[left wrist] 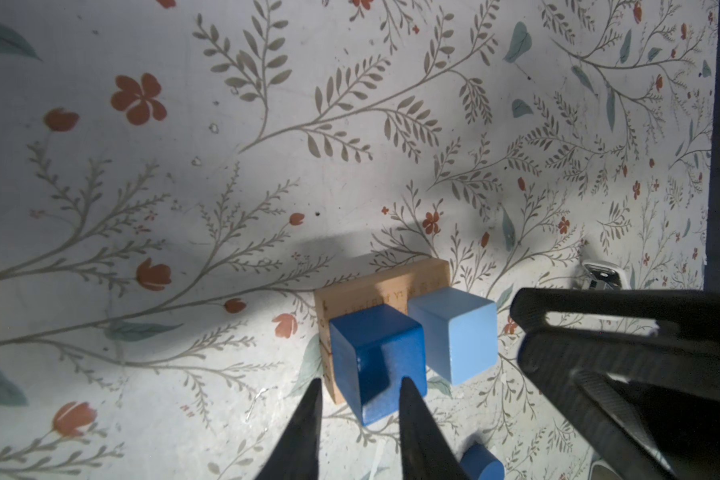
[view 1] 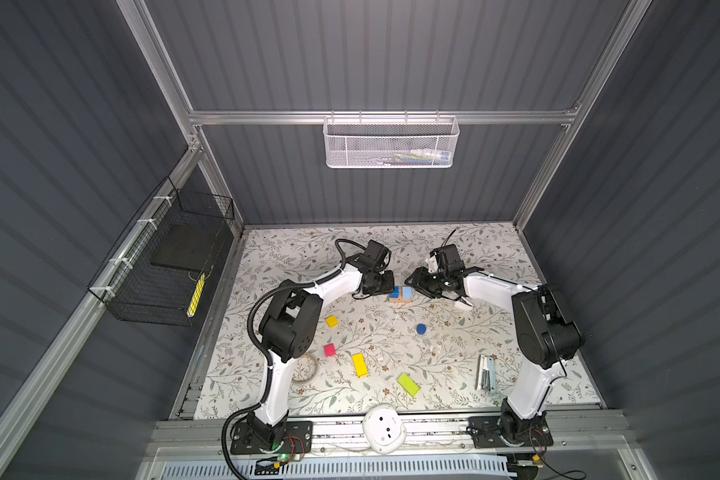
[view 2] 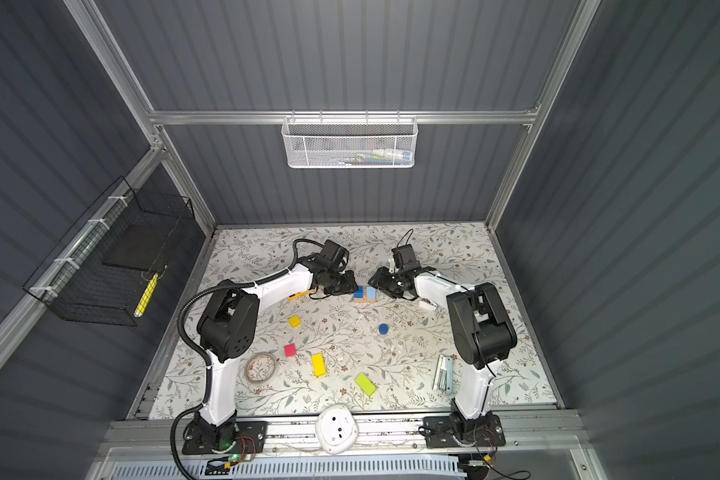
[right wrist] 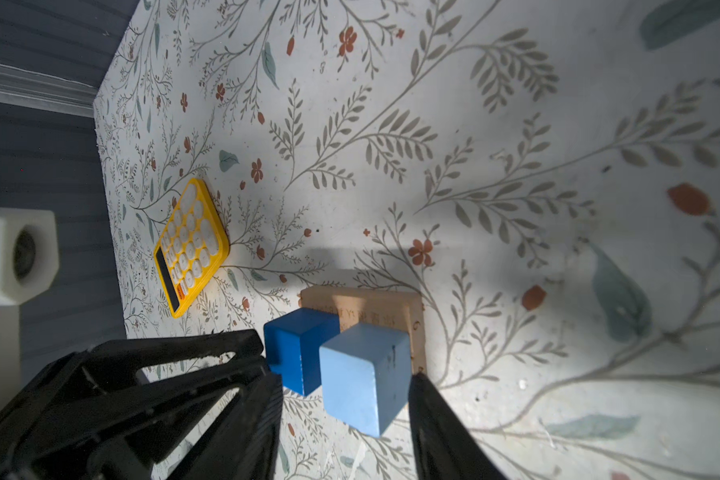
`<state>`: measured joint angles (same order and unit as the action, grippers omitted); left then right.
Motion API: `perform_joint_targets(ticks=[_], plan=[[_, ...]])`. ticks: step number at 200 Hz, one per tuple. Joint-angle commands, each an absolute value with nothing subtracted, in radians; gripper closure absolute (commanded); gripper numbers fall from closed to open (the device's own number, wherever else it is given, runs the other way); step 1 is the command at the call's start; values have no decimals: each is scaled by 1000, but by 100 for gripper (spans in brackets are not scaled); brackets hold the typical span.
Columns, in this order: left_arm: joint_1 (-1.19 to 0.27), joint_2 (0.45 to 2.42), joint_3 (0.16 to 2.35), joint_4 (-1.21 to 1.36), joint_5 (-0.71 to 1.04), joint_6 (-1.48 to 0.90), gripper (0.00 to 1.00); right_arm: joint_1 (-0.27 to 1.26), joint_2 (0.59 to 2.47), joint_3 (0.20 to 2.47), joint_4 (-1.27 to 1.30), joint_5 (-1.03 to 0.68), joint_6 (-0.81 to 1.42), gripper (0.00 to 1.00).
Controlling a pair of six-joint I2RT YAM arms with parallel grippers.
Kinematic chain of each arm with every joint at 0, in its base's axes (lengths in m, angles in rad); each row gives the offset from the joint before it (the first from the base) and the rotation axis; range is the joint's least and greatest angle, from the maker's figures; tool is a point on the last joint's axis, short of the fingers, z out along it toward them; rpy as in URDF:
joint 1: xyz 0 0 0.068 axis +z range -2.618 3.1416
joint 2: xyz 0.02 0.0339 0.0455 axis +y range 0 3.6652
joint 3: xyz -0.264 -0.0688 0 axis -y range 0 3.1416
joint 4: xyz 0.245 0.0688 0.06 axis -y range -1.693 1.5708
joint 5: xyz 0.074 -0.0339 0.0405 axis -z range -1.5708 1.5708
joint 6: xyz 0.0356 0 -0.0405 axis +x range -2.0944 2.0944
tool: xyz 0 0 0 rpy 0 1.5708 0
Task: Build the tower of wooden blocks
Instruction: 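Hold both grippers around the two blue cubes, nudging them together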
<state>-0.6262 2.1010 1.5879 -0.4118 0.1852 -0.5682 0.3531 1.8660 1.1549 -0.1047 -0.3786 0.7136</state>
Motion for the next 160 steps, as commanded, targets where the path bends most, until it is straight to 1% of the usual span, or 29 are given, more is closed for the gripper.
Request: perform_joint_targets(ticks=[1, 160], plan=[[-618, 2113, 1605, -434, 205, -556, 68, 362, 1881, 1180, -122, -389, 704, 49], [-620, 2131, 1606, -408, 258, -578, 72, 371, 1903, 1192, -130, -393, 704, 55]])
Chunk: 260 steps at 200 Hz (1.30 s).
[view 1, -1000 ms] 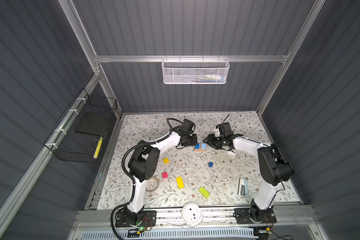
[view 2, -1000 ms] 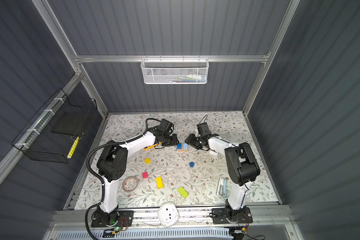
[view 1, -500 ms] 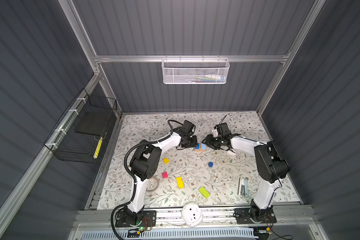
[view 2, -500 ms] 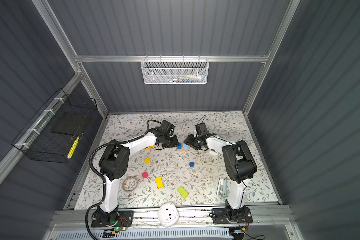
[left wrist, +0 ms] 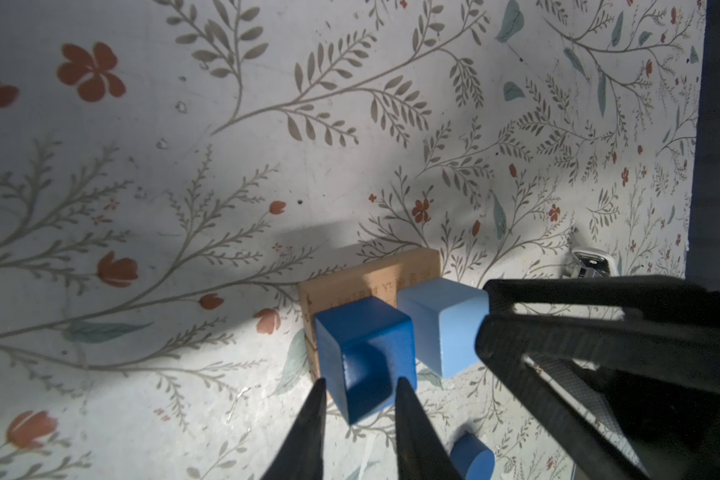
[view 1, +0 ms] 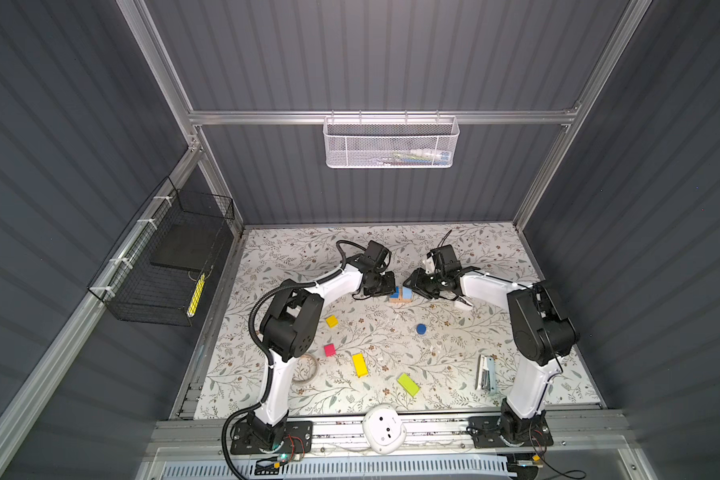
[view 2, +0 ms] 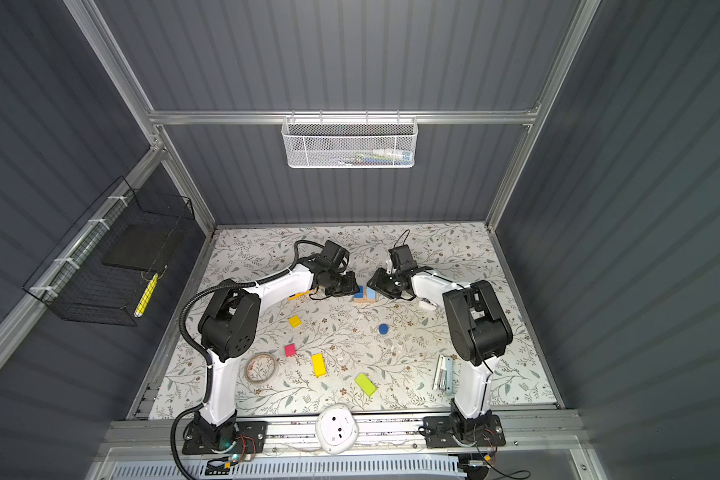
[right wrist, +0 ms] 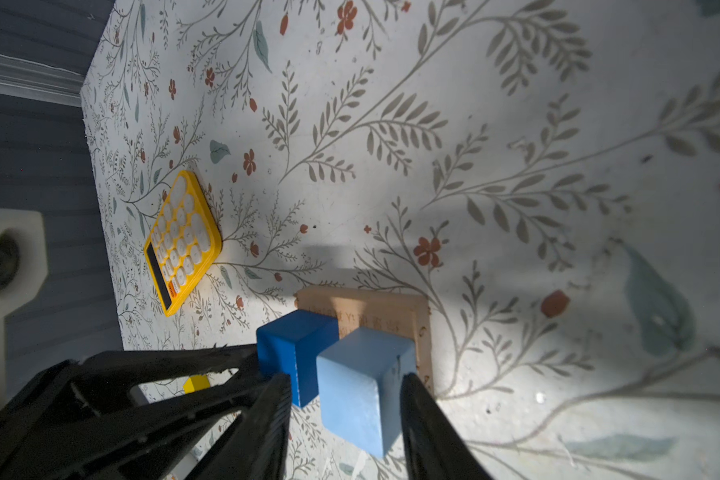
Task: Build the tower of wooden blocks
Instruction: 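Hold both grippers around the two blue cubes, nudging them together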
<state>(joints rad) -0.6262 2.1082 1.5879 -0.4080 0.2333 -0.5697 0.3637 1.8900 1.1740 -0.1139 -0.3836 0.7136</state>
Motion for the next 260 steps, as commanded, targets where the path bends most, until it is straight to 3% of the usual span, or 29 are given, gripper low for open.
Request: perform_joint_targets(ticks=[1, 260], plan=[[-620, 2131, 1606, -408, 259, -578, 72, 371, 1904, 1192, -130, -393, 704, 55], [-621, 2146, 1611, -382, 289, -592, 77, 379, 1930, 1204, -131, -400, 710, 65]])
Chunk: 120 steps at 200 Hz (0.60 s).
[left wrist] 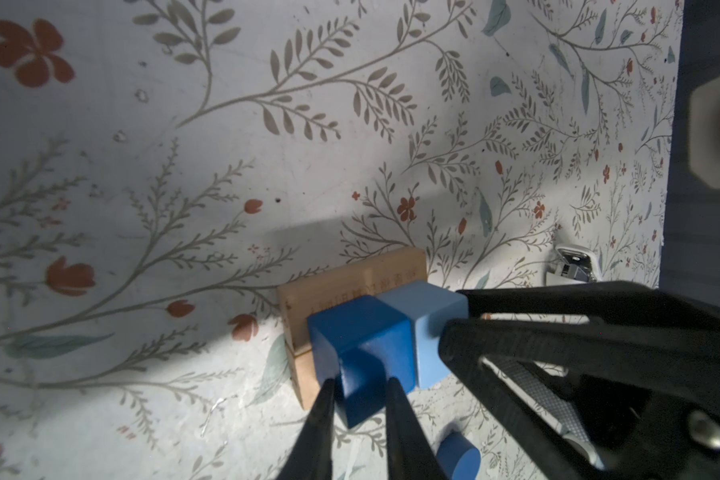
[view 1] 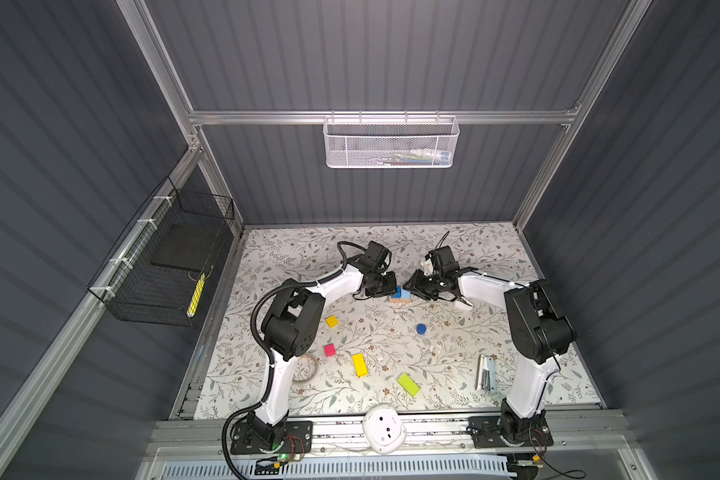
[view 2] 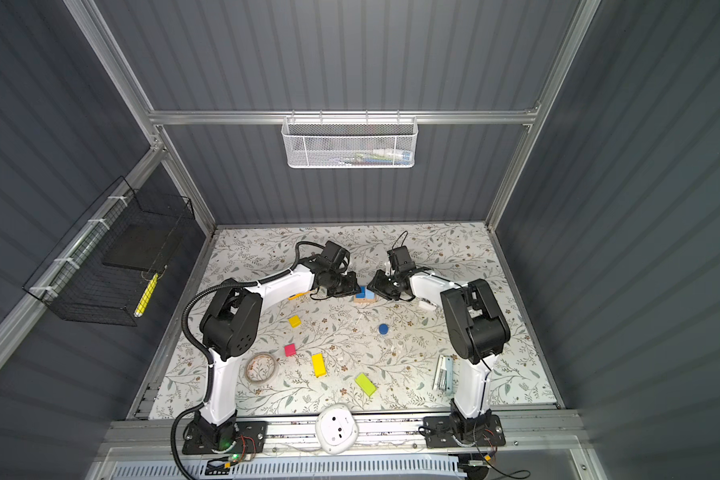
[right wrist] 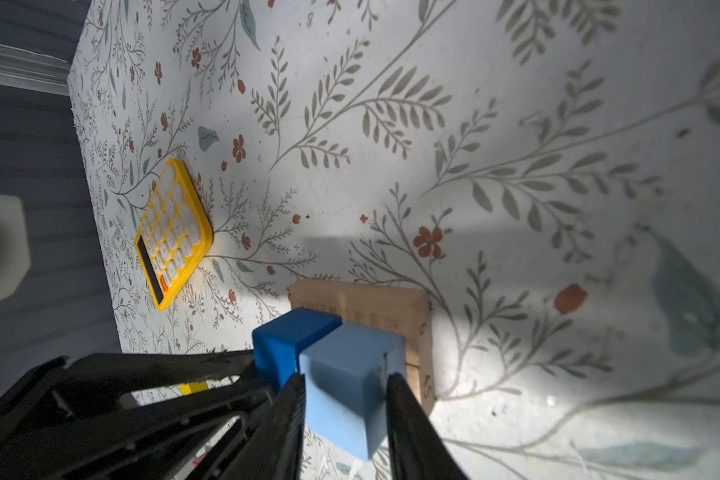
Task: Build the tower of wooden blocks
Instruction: 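Hold both grippers around the two blue cubes, nudging them together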
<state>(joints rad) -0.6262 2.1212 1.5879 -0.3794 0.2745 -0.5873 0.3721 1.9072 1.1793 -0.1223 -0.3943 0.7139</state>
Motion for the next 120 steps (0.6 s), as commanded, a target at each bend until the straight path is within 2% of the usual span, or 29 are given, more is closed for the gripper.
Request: perform_joint_targets(ticks=[1, 70, 120], plan=[[-621, 2146, 1611, -382, 288, -592, 77, 379, 1930, 1203, -131, -400, 711, 65], [-620, 2146, 1611, -382, 294, -594, 77, 382, 1934, 1208, -132, -401, 712, 66], [-620, 2140, 1612, -386, 292, -592, 72, 382, 1933, 1209, -138, -395, 710, 65]])
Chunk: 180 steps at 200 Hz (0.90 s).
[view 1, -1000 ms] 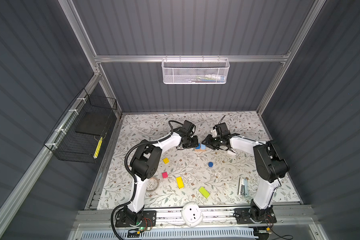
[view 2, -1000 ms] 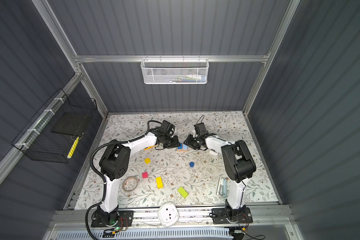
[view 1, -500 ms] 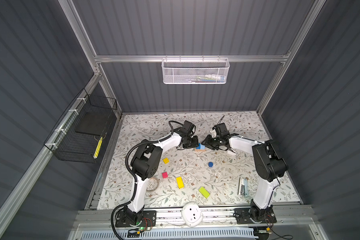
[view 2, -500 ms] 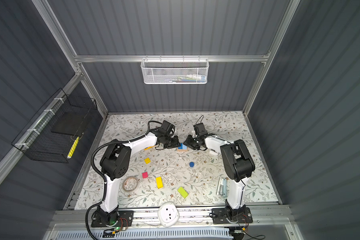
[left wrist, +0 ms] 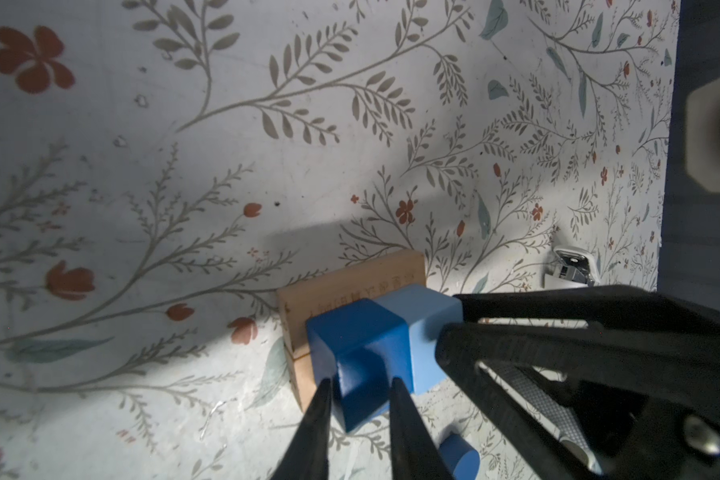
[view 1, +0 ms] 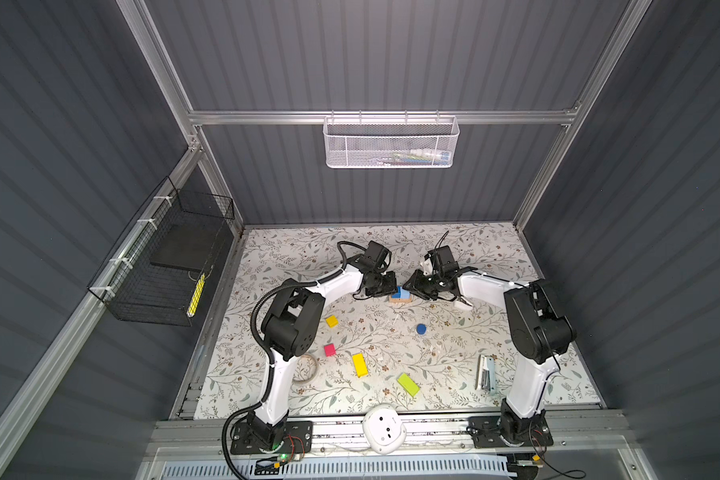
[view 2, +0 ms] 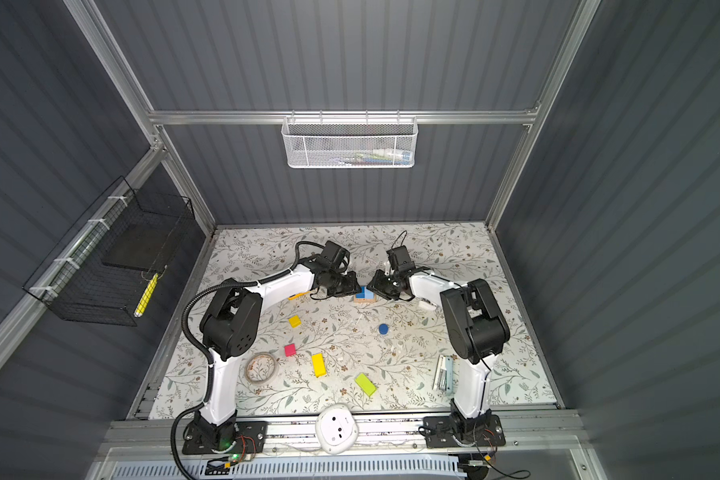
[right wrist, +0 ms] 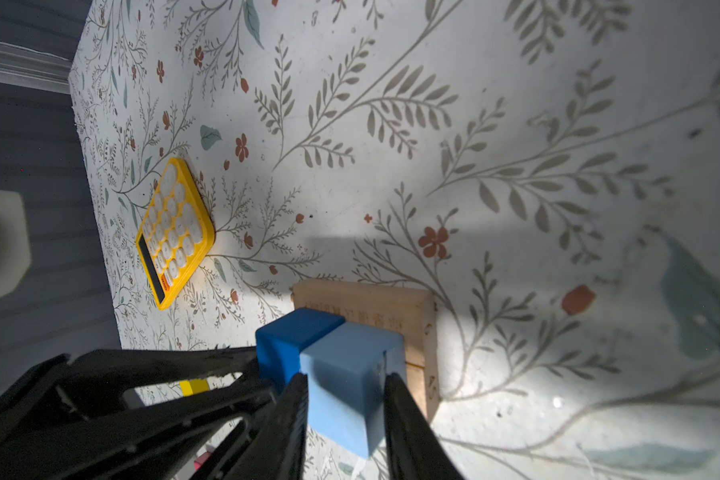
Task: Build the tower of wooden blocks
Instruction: 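Hold both grippers around the two blue cubes, nudging them together, then open both grippers and raise them off the blue cubes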
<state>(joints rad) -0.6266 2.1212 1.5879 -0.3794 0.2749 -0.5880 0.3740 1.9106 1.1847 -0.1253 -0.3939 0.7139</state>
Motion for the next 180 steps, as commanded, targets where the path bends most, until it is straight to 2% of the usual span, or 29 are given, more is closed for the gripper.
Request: perform_joint_targets(ticks=[1, 116, 180], plan=[[-621, 2140, 1612, -385, 291, -592, 72, 382, 1933, 1209, -138, -394, 710, 65], [-621, 2106, 1606, -402, 269, -583, 70, 381, 1897, 1201, -159, -363, 707, 57], [-620, 2044, 1590, -434, 221, -569, 68, 379, 1780, 1161, -191, -276, 703, 52]])
